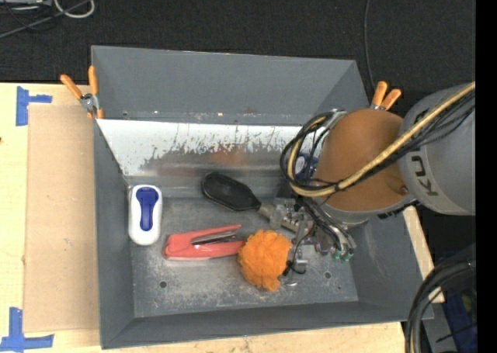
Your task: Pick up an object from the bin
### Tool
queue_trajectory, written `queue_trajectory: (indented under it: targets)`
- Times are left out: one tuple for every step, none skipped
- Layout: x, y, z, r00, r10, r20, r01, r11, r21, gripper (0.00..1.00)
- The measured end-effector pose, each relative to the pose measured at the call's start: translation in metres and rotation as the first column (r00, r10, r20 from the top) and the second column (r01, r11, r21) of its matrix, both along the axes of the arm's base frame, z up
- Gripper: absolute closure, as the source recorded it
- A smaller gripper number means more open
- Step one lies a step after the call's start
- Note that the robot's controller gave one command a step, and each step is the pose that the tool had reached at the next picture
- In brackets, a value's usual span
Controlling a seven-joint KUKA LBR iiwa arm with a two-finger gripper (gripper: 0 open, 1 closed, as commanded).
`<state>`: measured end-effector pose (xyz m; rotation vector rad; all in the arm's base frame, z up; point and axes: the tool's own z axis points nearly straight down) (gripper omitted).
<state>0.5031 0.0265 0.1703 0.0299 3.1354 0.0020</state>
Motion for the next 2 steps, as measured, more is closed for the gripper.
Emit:
queue_trajectory:
  targets:
    - [0.03, 0.021, 0.006, 0.976, 0.219, -0.005, -0.219, 0.976, -0.001, 0.0]
    - [0.035, 0.016, -0.031, 0.956, 0.294, -0.009, -0.294, 0.956, 0.001, 0.0]
